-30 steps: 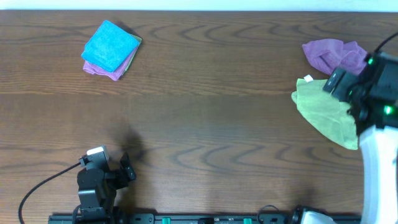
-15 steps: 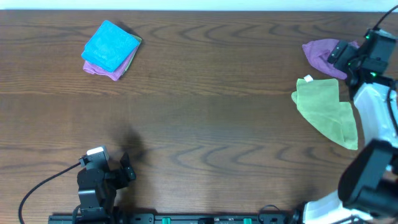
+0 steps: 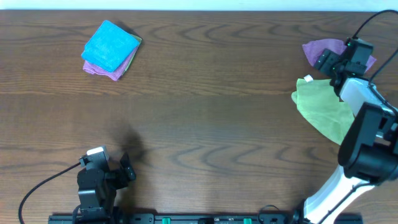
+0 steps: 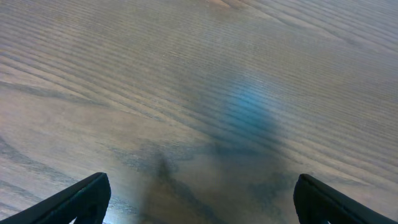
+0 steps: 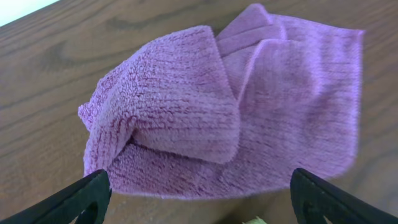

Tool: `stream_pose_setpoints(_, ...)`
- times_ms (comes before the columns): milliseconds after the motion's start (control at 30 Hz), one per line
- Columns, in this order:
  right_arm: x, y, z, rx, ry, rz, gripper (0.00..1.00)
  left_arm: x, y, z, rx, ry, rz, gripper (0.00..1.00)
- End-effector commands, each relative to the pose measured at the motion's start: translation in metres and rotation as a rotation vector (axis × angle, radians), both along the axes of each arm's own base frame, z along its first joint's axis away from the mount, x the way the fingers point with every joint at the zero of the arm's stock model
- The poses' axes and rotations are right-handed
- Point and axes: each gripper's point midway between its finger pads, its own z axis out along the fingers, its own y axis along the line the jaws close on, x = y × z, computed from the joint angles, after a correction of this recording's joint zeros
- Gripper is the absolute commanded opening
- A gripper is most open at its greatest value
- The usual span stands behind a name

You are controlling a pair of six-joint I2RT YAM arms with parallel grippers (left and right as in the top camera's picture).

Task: Fold the cloth
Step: 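Reach the right gripper to the purple cloth and pinch its corner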

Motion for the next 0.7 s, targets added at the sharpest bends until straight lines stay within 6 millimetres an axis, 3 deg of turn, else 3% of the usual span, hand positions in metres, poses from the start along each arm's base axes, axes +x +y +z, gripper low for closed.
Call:
stream_pose_setpoints(0,0.009,-0.001,-0.004,0.021,-0.027,0.016,0.90,-0.002,0.002,-0.009,0.015,0.023,0.003,0.95)
stream_pose_setpoints(233,0.017,0.003,-0.022,0.045,-0.042,0.042,0.84,-0.002,0.002,-0.009,0.015,0.022,0.003,0.95)
stream_pose_setpoints(333,0.019,0.004,-0.025,0.047,-0.047,0.047,0.73,-0.002,0.002,-0.009,0.015,0.022,0.003,0.95)
stream_pose_setpoints(533,0.028,0.002,-0.015,0.028,-0.099,0.054,0.33,-0.002,0.002,-0.009,0.015,0.023,0.003,0.95)
stream_pose_setpoints(667,0.036,0.010,-0.006,0.033,-0.124,0.122,0.04,-0.002,0.002,-0.009,0.015,0.023,0.003,0.95)
